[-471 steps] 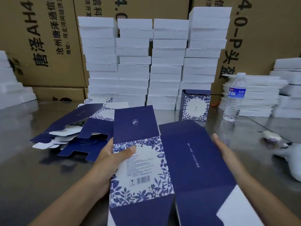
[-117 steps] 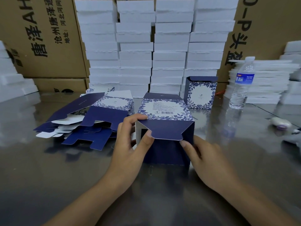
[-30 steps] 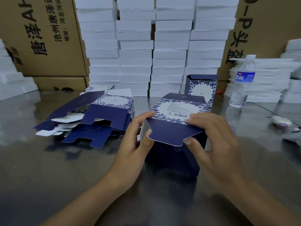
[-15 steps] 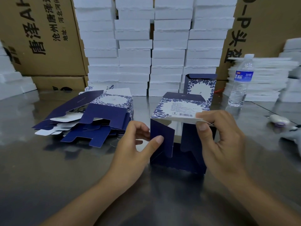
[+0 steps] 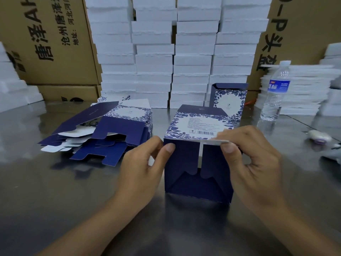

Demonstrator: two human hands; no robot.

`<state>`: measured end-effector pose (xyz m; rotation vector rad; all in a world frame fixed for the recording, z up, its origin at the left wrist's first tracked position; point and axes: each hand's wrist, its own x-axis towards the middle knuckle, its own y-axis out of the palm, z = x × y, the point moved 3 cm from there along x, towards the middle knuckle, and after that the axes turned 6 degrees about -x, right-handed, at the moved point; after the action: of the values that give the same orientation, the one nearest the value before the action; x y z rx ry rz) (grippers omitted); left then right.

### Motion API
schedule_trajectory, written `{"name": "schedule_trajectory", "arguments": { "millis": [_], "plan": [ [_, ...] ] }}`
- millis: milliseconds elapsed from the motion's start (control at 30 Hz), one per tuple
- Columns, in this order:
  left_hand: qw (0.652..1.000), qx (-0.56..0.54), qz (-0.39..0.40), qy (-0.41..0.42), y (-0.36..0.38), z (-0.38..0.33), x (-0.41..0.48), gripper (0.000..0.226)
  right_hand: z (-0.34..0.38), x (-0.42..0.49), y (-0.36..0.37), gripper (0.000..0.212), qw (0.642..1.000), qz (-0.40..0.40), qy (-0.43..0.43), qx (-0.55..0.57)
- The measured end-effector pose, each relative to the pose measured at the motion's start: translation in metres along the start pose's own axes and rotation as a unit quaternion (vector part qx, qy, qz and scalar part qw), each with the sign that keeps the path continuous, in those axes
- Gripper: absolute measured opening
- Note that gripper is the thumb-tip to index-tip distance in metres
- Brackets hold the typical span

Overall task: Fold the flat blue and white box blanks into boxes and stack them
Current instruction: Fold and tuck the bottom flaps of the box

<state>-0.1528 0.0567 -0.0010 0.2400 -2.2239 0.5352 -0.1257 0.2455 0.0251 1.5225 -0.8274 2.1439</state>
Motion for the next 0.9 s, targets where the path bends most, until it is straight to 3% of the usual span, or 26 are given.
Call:
{"name": "schedule_trajectory", "arguments": {
  "millis": [200,333,467,567,700,900],
  "plan": [
    [0.997,0.065,-0.002,0.028,-0.002,-0.003,-0.001,0.046,-0.001,0.000,-0.001,0.044,1.000,0.007,-0.004,-0.013],
    [0.996,0.079,-0.007,0.034,-0.005,-0.008,-0.001,0.033,0.000,-0.001,-0.001,0.048,1.000,0.007,-0.020,-0.023],
    [0.998,0.058,0.003,0.022,-0.004,-0.004,0.000,0.035,-0.001,-0.002,0.000,0.048,0.999,0.010,-0.024,-0.035],
    [0.997,0.067,0.047,0.000,-0.001,0.005,-0.002,0.049,-0.005,-0.002,0.001,0.045,0.999,0.012,-0.013,-0.050],
    [0.988,0.097,0.111,-0.046,0.004,0.014,-0.006,0.050,-0.009,-0.002,0.000,0.043,0.998,0.008,-0.003,-0.069],
    [0.984,0.113,0.136,-0.019,0.004,0.014,-0.004,0.043,-0.009,-0.001,0.000,0.043,0.997,-0.003,-0.002,-0.072]
  ]
}}
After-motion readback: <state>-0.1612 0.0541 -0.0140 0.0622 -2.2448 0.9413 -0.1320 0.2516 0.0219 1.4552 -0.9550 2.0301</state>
